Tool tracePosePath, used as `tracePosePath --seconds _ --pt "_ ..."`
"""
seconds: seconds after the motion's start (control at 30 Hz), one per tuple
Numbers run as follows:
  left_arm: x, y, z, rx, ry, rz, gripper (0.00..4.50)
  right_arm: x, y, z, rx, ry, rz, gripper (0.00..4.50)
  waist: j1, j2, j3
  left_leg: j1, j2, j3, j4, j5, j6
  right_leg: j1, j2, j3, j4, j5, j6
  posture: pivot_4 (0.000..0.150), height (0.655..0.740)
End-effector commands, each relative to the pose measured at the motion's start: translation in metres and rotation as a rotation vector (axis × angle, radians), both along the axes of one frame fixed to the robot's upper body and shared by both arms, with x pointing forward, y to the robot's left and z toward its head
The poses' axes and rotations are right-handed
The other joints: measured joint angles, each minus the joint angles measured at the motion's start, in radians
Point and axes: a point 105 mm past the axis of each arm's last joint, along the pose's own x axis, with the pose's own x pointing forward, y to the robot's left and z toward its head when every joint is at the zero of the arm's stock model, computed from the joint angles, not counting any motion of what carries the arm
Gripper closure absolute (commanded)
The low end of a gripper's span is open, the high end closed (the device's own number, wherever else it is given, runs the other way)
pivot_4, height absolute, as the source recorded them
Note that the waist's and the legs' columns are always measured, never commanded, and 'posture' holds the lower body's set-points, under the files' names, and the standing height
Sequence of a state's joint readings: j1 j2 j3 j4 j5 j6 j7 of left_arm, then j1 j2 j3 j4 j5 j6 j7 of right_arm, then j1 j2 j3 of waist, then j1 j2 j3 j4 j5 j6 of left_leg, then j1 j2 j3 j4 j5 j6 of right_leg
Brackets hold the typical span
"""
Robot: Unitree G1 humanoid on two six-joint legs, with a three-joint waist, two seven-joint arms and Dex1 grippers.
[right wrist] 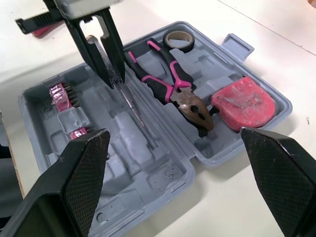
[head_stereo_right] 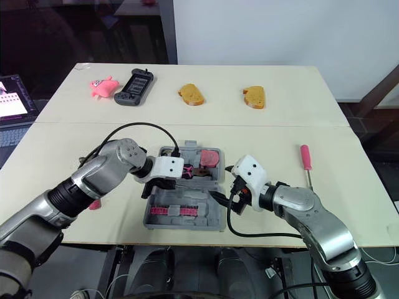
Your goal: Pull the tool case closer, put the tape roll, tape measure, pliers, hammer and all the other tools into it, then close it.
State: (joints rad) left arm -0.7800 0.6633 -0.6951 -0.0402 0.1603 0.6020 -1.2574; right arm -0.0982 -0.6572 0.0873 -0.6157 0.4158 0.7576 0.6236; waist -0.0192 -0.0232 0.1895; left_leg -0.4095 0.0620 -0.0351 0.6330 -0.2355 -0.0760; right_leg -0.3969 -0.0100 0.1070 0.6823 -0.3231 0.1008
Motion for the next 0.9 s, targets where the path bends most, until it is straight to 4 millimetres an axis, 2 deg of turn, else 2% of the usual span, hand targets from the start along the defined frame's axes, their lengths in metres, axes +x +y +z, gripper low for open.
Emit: tracePosePath --seconds 0.03,0.27,0.9 --pt "0.0 -0.007 0.003 -0.005 -0.029 -0.024 4.48 -0.003 0.003 0.016 0.017 -0.064 0.015 0.0 0.0 0.0 0.0 0.0 0.0 0.0 0.0 0.0 0.0 0.0 0.0 0.0 0.0 0.0 0.0 0.15 0.74" --pt "-0.004 -0.016 0.001 -0.016 -0.024 -0.028 4.48 -0.004 0.003 0.016 0.015 -0.063 0.012 0.0 0.0 0.0 0.0 0.0 0.0 0.0 0.0 0.0 0.0 0.0 0.0 0.0 0.0 0.0 0.0 0.15 0.74" --pt "-0.004 -0.008 -0.014 0.047 -0.027 -0.026 4.48 -0.002 0.005 0.022 -0.022 -0.061 0.092 0.0 0.0 0.0 0.0 0.001 0.0 0.0 0.0 0.0 0.0 0.001 0.0 0.0 0.0 0.0 0.0 0.15 0.74"
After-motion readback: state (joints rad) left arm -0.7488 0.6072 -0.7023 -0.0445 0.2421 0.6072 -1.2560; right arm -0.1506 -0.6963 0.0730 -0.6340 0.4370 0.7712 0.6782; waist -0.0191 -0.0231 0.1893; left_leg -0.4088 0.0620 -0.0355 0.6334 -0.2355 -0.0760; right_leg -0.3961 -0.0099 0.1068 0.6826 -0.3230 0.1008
